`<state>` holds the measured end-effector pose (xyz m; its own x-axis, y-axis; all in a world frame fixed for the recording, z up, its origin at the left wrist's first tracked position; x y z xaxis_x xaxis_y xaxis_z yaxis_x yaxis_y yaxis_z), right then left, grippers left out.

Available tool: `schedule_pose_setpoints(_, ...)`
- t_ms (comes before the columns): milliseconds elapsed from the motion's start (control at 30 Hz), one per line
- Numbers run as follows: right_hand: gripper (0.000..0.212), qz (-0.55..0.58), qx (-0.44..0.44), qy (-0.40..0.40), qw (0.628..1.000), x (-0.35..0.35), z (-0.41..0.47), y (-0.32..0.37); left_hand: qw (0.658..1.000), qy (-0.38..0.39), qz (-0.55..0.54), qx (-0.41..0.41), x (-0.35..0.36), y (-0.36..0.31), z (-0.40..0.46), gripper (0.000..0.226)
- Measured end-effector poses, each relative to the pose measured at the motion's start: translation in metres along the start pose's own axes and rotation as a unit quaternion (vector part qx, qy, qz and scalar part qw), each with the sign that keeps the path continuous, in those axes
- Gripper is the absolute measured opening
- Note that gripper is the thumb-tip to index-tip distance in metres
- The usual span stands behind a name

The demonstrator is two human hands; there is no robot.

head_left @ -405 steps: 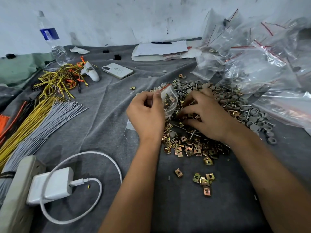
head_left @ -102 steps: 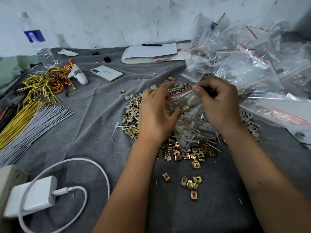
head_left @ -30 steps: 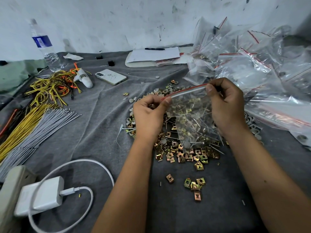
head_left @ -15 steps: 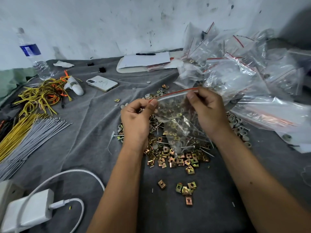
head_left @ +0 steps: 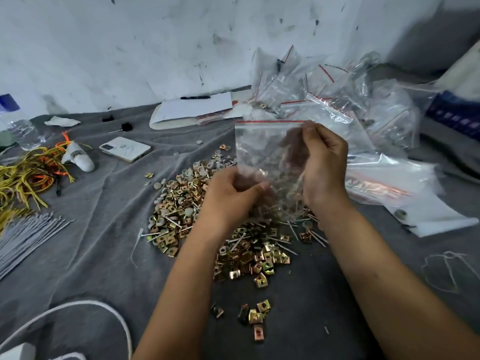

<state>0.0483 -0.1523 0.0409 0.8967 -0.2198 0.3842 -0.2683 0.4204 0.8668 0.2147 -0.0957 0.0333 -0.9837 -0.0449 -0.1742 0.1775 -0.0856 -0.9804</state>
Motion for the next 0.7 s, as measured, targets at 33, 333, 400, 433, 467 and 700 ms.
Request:
schedule_pose_setpoints(33,0.033,-0.01,0.001,-0.004,1.0,-0.005,0.012,0.004,0.999,-0.022,0.019,0.017,0.01,-0.006,0.007,0.003)
schedule_pose_setpoints(333,0.039,-0.319,0.082,-0.048,0.943,-0.074,0.166,0.04,0.952,-0.18,0.232,0.084,0.128,-0.057,0.147,0.051)
schedule_pose_setpoints(400,0.044,-0.474,0.057,-0.057,0.877,-0.107,0.17,0.047,0.911,-0.207,0.328,0.142,0.143,-0.05,0.149,0.068)
schedule_pose_setpoints(433,0.032,-0.507,0.046,-0.038,0.86,-0.122,0.166,0.049,0.889,-0.208,0.353,0.202,0.152,-0.045,0.145,0.062)
schedule_pose_setpoints(467,0.018,-0.526,0.048,0.003,0.849,-0.132,0.16,0.049,0.87,-0.189,0.379,0.254,0.16,-0.037,0.14,0.052)
schedule_pose_setpoints(700,0.012,-0.663,0.038,0.239,0.708,-0.177,0.105,0.057,0.829,0.057,0.535,0.149,0.186,0.015,0.151,0.061)
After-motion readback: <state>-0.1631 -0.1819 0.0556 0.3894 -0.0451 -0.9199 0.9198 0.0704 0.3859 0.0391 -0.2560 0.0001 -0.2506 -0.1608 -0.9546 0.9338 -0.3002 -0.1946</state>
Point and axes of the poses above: each hand's wrist, its own z-axis towards the middle knuckle, its own x-axis out of the palm, y = z × x, the point moved 2 cm from there along z, towards the middle knuckle, and after that the axes turned 5 degrees about -y, right-handed, at the moved point
